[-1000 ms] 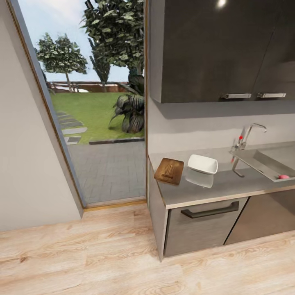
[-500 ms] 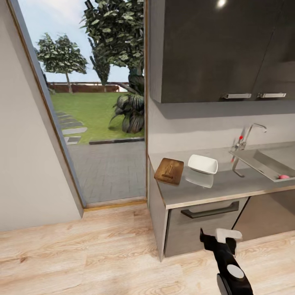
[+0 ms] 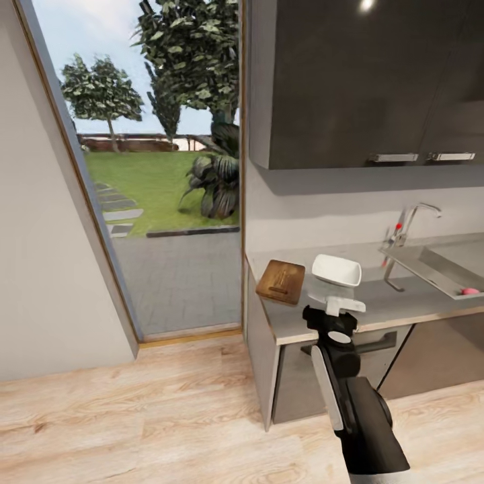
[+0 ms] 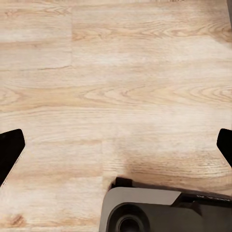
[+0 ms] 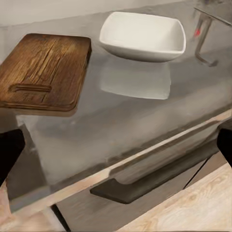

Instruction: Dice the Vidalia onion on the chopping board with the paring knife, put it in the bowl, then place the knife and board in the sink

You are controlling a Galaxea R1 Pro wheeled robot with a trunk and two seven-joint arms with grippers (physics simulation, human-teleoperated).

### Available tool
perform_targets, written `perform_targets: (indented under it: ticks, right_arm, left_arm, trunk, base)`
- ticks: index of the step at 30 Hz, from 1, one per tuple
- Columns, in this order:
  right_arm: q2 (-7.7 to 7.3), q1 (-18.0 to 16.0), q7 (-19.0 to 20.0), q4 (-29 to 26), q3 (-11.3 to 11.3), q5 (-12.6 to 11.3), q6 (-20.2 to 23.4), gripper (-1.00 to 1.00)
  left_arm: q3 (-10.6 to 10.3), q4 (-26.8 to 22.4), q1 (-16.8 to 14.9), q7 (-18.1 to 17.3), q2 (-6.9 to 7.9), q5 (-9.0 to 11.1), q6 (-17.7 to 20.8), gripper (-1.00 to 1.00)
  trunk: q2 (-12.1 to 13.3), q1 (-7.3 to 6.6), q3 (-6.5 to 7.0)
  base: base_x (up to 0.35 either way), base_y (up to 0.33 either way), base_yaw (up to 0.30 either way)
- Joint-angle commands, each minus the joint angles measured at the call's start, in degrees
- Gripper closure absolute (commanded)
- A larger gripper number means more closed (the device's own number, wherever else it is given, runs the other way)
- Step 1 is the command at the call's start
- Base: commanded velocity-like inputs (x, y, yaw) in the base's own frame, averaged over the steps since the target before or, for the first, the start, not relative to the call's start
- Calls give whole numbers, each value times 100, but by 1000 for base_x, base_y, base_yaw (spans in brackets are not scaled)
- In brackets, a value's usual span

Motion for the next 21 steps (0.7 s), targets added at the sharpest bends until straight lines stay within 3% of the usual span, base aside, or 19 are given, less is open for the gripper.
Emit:
perform_targets:
  ticks: [1, 10, 21]
  right_arm:
    - [16, -16, -63, 1, 12, 1, 32, -100]
    - [16, -33, -235, 12, 9, -19, 12, -100]
    - [16, -33, -256, 34, 6, -27, 12, -100]
  left_arm:
    - [8, -9, 1, -13, -1, 18, -7, -100]
    - [9, -4, 1, -13, -1, 18, -2, -100]
    - [8, -3, 1, -17, -1, 18, 0, -100]
  trunk:
    - [-12, 5, -11]
    - [-12, 5, -10]
    - [-12, 5, 36]
  base:
    - [113, 235, 0]
    - [113, 260, -7]
    - [80, 276, -216]
